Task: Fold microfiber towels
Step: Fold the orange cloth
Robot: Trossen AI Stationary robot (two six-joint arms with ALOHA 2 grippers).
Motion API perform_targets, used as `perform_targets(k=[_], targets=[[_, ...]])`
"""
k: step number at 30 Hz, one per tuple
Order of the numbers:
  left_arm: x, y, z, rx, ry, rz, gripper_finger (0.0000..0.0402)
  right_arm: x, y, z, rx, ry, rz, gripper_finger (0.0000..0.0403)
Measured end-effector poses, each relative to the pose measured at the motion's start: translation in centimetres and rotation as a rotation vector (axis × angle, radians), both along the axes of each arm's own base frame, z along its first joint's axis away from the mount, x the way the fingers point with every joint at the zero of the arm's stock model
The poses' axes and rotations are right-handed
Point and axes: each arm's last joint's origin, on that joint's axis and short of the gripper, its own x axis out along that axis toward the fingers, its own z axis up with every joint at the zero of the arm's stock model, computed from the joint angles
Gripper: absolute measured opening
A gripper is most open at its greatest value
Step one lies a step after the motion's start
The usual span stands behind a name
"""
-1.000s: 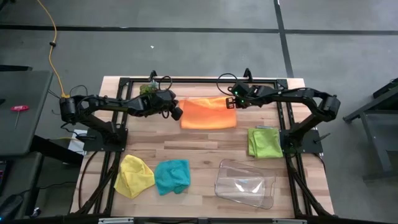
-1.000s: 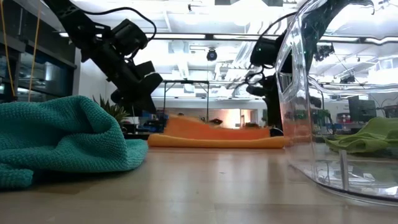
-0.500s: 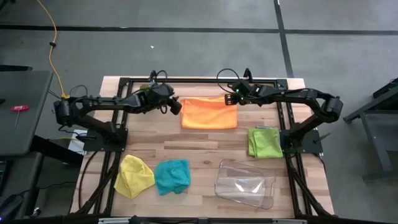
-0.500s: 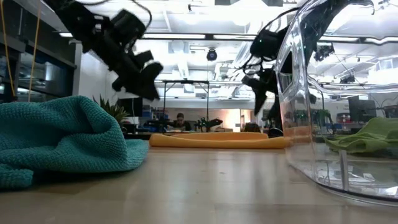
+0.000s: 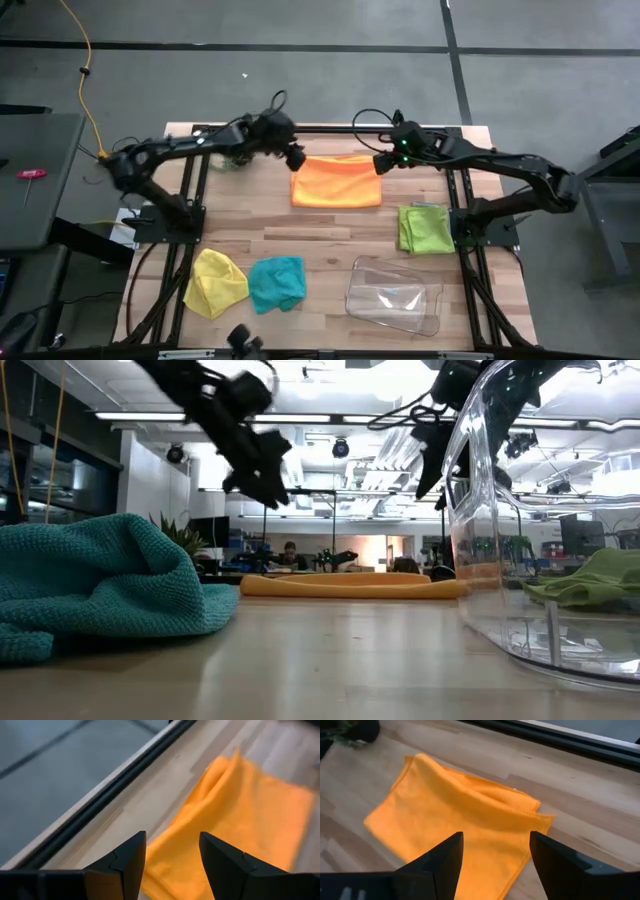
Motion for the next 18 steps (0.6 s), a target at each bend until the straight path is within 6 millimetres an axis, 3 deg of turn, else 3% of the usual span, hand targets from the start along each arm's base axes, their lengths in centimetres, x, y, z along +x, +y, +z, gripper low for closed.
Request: perform_targets(k=[6, 9, 12, 18], targets=[[3.8, 3.5, -1.9, -0.185, 0.126, -0.107, 0.0151, -0.1, 0.6, 0.3, 0.021, -0.021, -0.019, 0.022], [5.2, 3.1, -2.8, -0.273, 0.123, -0.186, 0.0101, 0.0, 1.0, 0.2, 0.014, 0.001, -0.019, 0.022], [5.8, 1.8, -3.2, -0.284, 0.16, -0.245, 0.0024, -0.3, 1.4, -0.2, 0.019, 0.072, -0.026, 0.022], [5.7, 0.3, -5.3, -0.34, 0.13, -0.251, 0.0002, -1.4, 2.0, -1.0, 0.041, 0.218, -0.067, 0.022]])
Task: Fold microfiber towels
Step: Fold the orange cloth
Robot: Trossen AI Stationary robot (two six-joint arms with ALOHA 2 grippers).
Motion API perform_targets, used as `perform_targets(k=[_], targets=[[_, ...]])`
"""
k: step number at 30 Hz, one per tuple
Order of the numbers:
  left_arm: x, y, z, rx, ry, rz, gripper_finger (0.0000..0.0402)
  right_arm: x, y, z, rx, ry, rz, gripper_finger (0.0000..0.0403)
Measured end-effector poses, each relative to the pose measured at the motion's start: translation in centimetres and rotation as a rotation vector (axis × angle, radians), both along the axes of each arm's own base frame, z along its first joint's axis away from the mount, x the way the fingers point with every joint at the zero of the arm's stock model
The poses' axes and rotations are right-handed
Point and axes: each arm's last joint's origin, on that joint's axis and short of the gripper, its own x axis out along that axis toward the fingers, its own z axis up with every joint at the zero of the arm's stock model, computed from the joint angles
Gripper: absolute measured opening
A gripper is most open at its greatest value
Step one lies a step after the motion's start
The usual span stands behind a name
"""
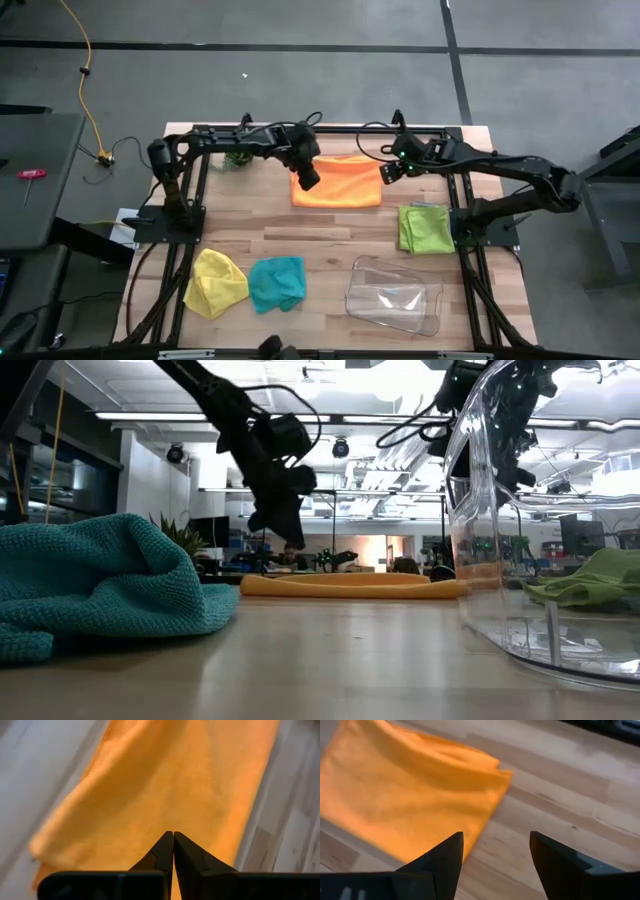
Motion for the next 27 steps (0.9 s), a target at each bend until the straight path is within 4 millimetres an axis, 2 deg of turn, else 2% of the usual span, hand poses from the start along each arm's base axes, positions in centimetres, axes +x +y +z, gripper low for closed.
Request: perform_targets(k=[6, 9, 13, 22, 27], targets=[[-0.7, -1.6, -2.8, -0.035, 0.027, 0.021, 0.0, -0.6, 0.4, -2.9, 0.063, 0.011, -0.014, 0.022], [-1.1, -2.2, -3.7, -0.008, 0.076, 0.049, 0.0, -1.0, 0.7, -5.0, 0.121, -0.028, -0.052, 0.022], [-1.8, -2.6, -4.6, 0.049, 0.172, 0.09, 0.0, -1.2, 0.9, -6.8, 0.167, -0.12, -0.1, 0.022], [-3.4, -5.2, -6.8, 0.08, 0.268, 0.078, 0.0, -0.7, 0.8, -7.2, 0.208, -0.214, -0.142, 0.022], [-3.6, -6.7, -6.6, 0.117, 0.286, 0.032, 0.0, 0.3, 0.5, -8.4, 0.264, -0.215, -0.136, 0.022]])
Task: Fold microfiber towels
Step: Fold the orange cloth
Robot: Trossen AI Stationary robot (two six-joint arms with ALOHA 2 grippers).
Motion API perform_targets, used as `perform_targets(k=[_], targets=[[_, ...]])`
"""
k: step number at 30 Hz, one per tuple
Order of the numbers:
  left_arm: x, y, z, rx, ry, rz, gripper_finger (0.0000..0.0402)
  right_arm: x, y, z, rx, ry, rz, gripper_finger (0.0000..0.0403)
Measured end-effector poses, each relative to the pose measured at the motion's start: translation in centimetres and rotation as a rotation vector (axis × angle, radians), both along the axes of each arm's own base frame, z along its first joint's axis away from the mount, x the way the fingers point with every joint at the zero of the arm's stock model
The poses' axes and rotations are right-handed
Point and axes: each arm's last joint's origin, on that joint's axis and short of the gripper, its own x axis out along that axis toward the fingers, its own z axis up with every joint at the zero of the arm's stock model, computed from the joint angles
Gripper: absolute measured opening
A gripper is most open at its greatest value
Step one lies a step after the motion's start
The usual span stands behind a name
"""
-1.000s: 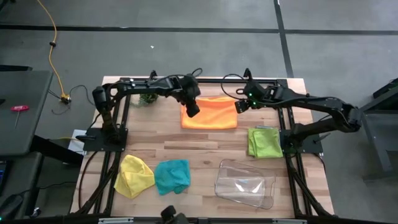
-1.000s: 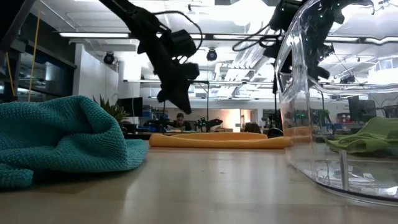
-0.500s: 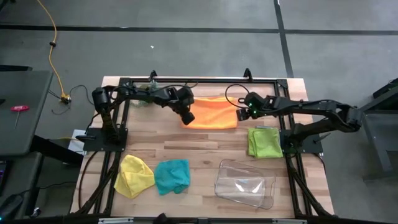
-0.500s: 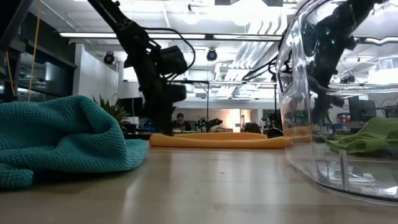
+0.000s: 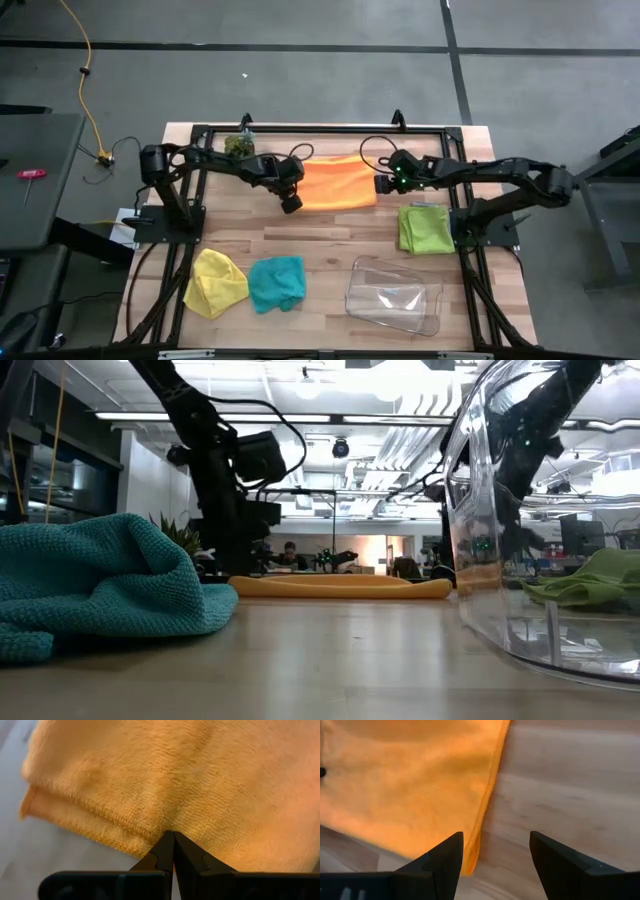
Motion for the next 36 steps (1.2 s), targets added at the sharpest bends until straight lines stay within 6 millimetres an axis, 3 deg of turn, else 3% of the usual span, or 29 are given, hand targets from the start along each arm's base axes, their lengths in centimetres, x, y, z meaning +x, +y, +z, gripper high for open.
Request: perform_targets(k=[5, 10, 19, 24, 29, 34, 36], targets=[[0.2, -1.3, 0.7, 0.037, 0.015, -0.128, 0.0, 1.8, -0.4, -2.0, 0.05, -0.017, 0.042, 0.022], [0.5, -2.4, 0.8, 0.035, 0.031, -0.202, 0.0, 3.5, -1.2, -2.6, 0.035, 0.01, 0.078, 0.022], [0.9, -2.8, 0.8, 0.036, 0.0, -0.173, 0.0, 6.7, -2.6, -3.5, 0.03, 0.119, 0.152, 0.022], [0.9, -2.8, 0.8, 0.046, 0.002, -0.164, 0.0, 7.4, -3.0, -3.2, -0.003, 0.185, 0.199, 0.0211], [1.0, -2.6, 0.9, 0.083, 0.0, -0.151, 0.0, 7.2, -2.7, -3.3, -0.026, 0.234, 0.178, 0.0144], [1.5, -2.4, 1.4, 0.1, -0.032, -0.152, 0.0, 6.8, -2.0, -3.5, -0.084, 0.336, 0.209, 0.0022], [1.8, -2.3, 1.7, 0.106, -0.046, -0.152, 0.0, 6.8, -1.8, -3.5, -0.087, 0.349, 0.22, 0.0013]])
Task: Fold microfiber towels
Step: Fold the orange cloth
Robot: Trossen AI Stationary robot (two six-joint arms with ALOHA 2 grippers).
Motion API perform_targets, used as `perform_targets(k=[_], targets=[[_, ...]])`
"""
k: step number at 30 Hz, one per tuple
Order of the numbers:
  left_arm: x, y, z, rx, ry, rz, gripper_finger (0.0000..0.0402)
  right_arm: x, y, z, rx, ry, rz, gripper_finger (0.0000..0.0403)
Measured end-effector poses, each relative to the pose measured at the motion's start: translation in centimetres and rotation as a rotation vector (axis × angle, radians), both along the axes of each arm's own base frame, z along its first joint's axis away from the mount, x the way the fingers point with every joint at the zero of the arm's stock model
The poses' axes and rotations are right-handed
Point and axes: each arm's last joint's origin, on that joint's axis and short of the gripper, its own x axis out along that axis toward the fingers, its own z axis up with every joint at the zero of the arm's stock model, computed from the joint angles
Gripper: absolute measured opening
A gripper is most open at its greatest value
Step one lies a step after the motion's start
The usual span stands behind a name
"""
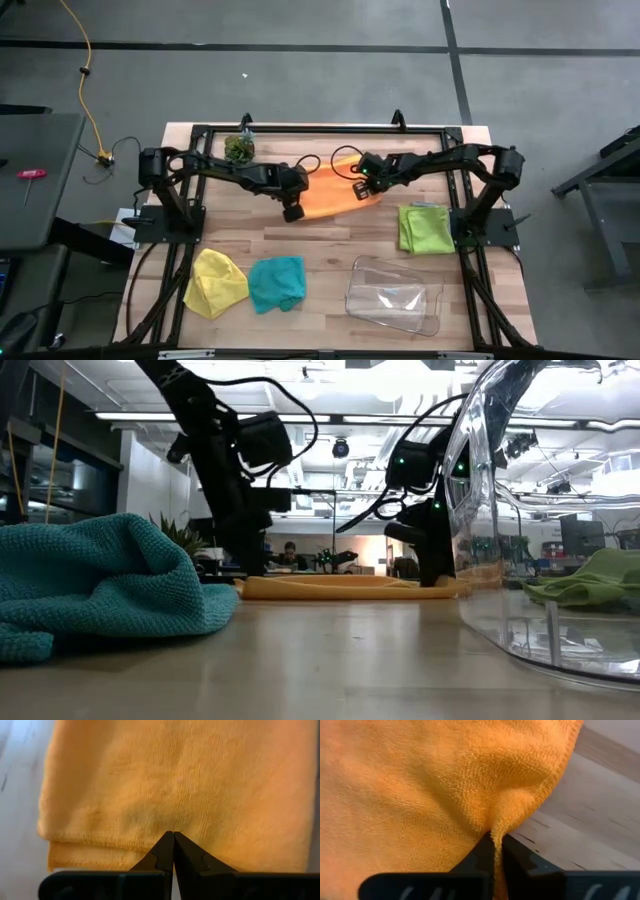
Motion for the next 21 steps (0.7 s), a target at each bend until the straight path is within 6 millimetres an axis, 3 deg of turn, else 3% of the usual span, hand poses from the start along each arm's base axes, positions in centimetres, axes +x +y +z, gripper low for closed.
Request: perform_targets(k=[7, 12, 16, 19, 21], targets=[[1.4, 0.1, 2.7, 0.02, -0.068, -0.002, 0.0, -1.4, 0.9, 0.6, -0.028, 0.144, 0.029, 0.0004], [1.4, 0.0, 6.4, 0.089, -0.203, -0.044, 0.0, -4.8, 2.0, 1.4, -0.044, 0.159, 0.004, 0.0001], [0.7, 0.0, 10.7, 0.166, -0.424, -0.054, 0.0, -8.6, 3.1, 1.1, -0.012, 0.08, -0.066, 0.0001], [-0.3, -0.1, 13.4, 0.215, -0.682, -0.055, 0.0, -9.8, 3.4, 2.0, -0.046, -0.062, -0.102, 0.0001], [-1.2, -0.5, 14.2, 0.236, -0.829, -0.034, 0.0, -10.3, 3.4, 2.7, -0.065, -0.126, -0.135, 0.0]])
